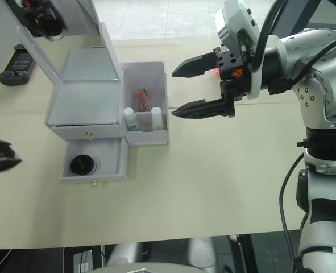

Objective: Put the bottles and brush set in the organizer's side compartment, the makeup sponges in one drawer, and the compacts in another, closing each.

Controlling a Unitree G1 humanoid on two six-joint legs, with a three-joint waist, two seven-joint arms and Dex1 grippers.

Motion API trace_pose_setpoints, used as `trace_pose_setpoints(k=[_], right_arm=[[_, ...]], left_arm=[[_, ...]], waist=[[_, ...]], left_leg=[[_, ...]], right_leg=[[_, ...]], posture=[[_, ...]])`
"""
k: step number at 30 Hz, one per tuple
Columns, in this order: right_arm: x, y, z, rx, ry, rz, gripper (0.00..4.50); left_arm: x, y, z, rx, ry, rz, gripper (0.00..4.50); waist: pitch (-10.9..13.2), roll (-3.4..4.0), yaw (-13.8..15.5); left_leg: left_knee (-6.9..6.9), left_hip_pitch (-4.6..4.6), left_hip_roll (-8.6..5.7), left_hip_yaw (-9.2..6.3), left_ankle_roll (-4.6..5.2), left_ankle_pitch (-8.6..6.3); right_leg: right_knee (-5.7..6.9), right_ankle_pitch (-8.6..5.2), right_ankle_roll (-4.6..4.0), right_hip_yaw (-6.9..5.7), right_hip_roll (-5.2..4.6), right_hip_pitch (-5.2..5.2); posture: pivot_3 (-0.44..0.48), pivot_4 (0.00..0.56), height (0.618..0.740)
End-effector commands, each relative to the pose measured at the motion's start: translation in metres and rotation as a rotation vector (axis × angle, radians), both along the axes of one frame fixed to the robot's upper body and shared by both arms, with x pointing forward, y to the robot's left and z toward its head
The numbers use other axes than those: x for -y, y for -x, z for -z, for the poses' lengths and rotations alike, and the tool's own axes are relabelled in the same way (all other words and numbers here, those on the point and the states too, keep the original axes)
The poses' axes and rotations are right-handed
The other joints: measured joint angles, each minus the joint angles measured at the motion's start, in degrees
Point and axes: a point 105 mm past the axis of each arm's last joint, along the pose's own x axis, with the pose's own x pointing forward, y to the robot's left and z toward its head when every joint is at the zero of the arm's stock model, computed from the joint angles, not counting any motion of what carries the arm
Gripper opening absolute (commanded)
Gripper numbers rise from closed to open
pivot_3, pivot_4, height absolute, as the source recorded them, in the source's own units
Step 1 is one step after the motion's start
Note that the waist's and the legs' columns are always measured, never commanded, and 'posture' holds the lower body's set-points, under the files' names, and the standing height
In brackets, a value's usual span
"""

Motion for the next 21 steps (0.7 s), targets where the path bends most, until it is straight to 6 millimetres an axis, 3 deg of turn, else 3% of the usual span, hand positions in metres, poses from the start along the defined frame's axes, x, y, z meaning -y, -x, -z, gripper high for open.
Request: trace_pose_setpoints(k=[1,6,12,17,21], right_arm=[[-0.007,0.011,-0.012,0.032,-0.012,-0.074,4.5],[-0.01,0.014,-0.01,0.047,-0.001,-0.098,4.5],[-0.005,0.014,-0.011,0.062,-0.016,-0.056,4.5],[0.0,0.011,-0.009,0.094,-0.017,-0.01,4.5],[0.006,0.013,-0.011,0.094,-0.02,0.011,4.5]], left_arm=[[0.037,0.008,0.003,-0.038,-0.008,0.181,2.91],[0.069,0.005,0.018,-0.076,0.009,0.305,2.91],[0.099,-0.025,0.037,0.014,-0.012,0.338,2.91],[0.118,-0.045,0.04,0.058,0.007,0.334,2.91],[0.121,-0.053,0.048,0.064,-0.046,0.351,2.91]], waist=[[0.0,0.01,0.1],[0.0,0.01,0.2],[0.0,0.02,0.3],[0.0,0.02,0.4],[0.0,0.02,0.4]], left_leg=[[0.01,0.03,0.0,0.0,0.0,0.0],[0.04,0.0,-0.01,0.0,0.01,0.0],[0.08,0.01,-0.03,-0.01,0.0,0.0],[0.11,0.0,-0.04,-0.02,-0.15,0.09],[0.16,0.0,-0.04,-0.01,-0.32,0.19]], right_leg=[[0.03,0.0,0.0,0.01,0.0,0.03],[0.03,0.0,0.0,0.01,0.0,0.02],[0.04,0.01,0.0,0.0,0.01,0.05],[0.06,0.01,0.0,0.0,0.0,0.05],[0.05,0.0,0.0,0.0,0.0,0.06]], posture=[[0.0,0.15,0.74],[0.0,0.15,0.74],[0.0,0.15,0.74],[0.0,0.15,0.74],[0.0,0.15,0.74]])
